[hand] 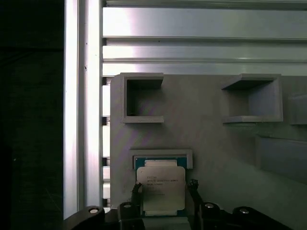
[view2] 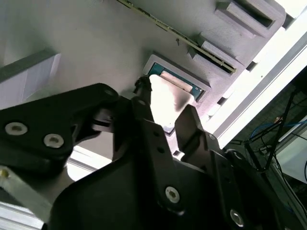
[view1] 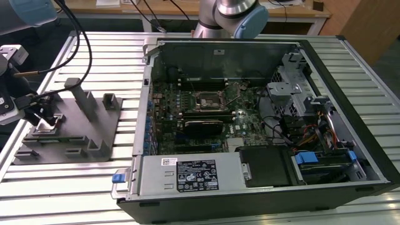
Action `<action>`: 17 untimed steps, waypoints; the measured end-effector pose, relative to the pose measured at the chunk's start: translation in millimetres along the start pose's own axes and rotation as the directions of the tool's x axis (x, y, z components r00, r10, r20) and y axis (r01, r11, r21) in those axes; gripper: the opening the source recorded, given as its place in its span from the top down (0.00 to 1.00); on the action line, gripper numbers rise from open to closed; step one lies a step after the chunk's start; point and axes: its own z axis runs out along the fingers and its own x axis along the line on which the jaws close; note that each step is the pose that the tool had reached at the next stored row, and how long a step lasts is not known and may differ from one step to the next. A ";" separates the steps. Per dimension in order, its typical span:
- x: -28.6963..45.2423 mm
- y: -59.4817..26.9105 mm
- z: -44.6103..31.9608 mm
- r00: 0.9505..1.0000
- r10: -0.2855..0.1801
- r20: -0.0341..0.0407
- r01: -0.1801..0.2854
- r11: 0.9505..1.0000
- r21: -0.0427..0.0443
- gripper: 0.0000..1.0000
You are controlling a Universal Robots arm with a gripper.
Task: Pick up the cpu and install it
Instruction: 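Pick up the cpu and move it towards the insertion slot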
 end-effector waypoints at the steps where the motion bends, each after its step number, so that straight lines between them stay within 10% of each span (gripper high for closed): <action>1: 0.0 0.0 0.0 1.000 0.000 0.000 0.000 1.000 0.000 0.53; 6: 0.0 0.0 0.0 1.000 0.000 0.000 0.000 1.000 0.000 0.35; 17: -3.3 0.1 2.6 1.000 0.000 -0.012 0.000 1.000 0.001 0.35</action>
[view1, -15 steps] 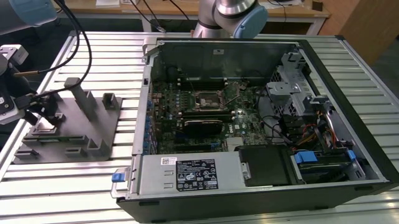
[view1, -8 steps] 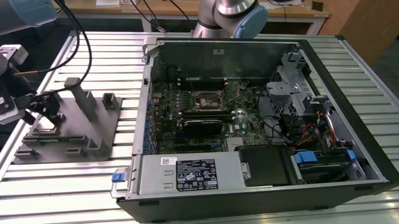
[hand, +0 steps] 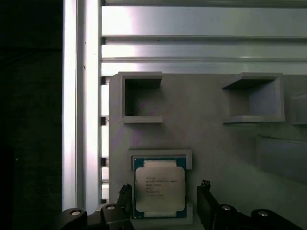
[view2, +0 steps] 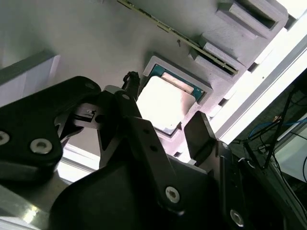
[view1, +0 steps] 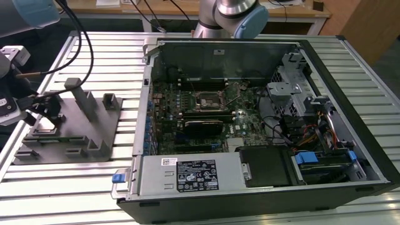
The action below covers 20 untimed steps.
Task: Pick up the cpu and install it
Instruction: 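Pick up the cpu and move it towards the insertion slot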
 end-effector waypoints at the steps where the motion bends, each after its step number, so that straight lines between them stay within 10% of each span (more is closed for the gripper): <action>1: -0.5 0.2 0.3 1.000 0.000 -0.001 0.000 1.000 0.001 0.35; 20: -0.7 4.3 12.5 1.000 0.000 -0.009 0.000 1.000 0.002 0.35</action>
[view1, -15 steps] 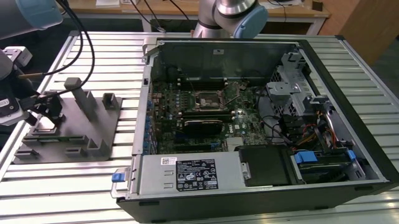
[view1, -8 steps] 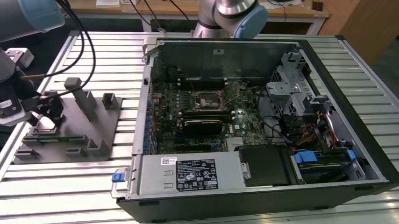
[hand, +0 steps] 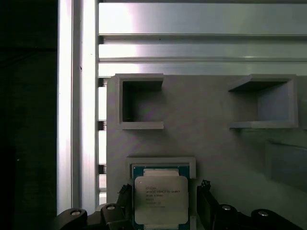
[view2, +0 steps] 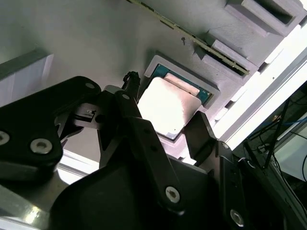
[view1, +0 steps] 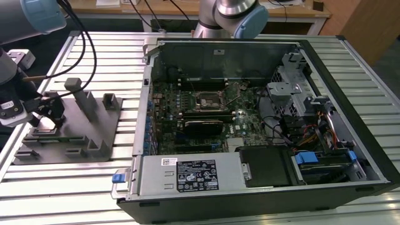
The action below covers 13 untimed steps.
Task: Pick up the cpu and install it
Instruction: 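Pick up the cpu and move it towards the insertion slot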
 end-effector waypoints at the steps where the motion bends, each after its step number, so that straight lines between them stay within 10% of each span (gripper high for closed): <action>1: 0.2 0.0 0.4 1.000 0.000 0.000 0.000 1.000 0.000 0.35; 13: 2.6 1.1 3.4 1.000 0.000 0.000 0.000 1.000 0.000 0.35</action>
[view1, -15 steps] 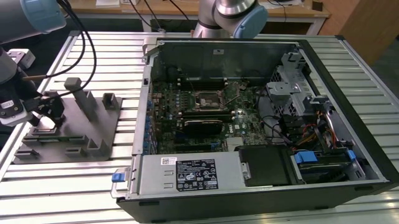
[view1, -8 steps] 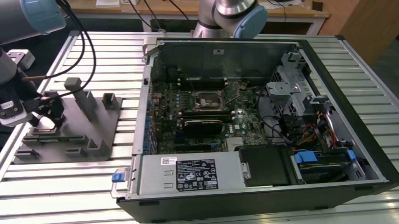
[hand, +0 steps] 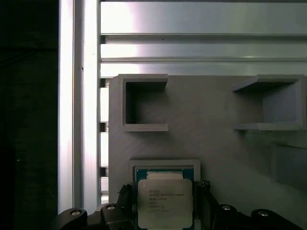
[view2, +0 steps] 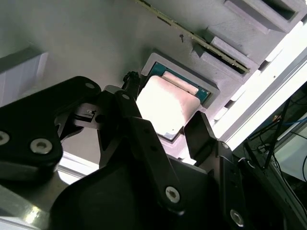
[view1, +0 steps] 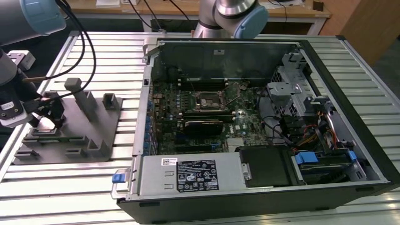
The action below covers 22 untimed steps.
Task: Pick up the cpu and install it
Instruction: 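Pick up the cpu and move it towards the insertion slot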
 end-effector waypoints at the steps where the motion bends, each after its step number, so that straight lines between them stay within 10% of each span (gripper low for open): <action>1: 0.0 0.0 0.0 1.000 0.000 0.000 0.000 1.000 0.000 0.35; 22: 0.0 0.6 -2.3 1.000 0.000 0.000 0.000 1.000 0.000 0.45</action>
